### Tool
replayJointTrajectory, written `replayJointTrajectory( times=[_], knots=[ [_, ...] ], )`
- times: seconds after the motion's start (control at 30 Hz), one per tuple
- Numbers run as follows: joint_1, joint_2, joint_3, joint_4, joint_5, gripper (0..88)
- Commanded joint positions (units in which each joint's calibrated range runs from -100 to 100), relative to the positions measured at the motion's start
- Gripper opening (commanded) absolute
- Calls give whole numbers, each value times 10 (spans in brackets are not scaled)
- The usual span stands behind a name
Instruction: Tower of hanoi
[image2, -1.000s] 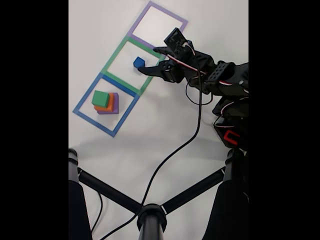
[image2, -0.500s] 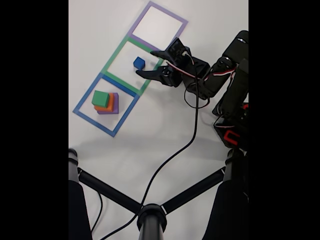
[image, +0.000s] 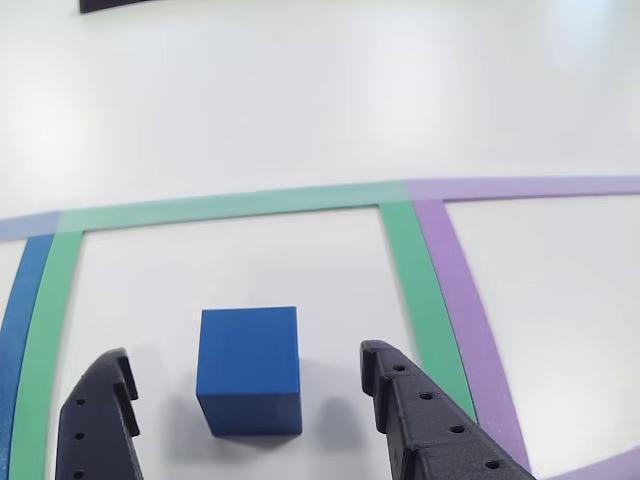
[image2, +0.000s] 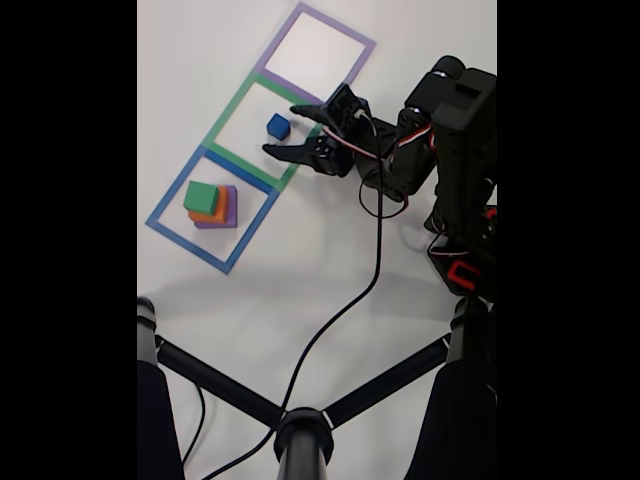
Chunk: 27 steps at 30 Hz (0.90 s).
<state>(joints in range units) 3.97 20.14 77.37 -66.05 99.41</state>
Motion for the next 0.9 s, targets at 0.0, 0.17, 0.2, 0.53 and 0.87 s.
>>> replayJointTrajectory(
  times=[0.0,0.17,0.2,0.53,0.87],
  knots=[
    [-13,9,-24,-18,6,210],
    [-19,21,-33,-19,6,144],
    [-22,22,-33,-20,6,128],
    [-31,29,-31,-20,6,56],
    [-29,-11,-21,-4,6,28]
  ],
)
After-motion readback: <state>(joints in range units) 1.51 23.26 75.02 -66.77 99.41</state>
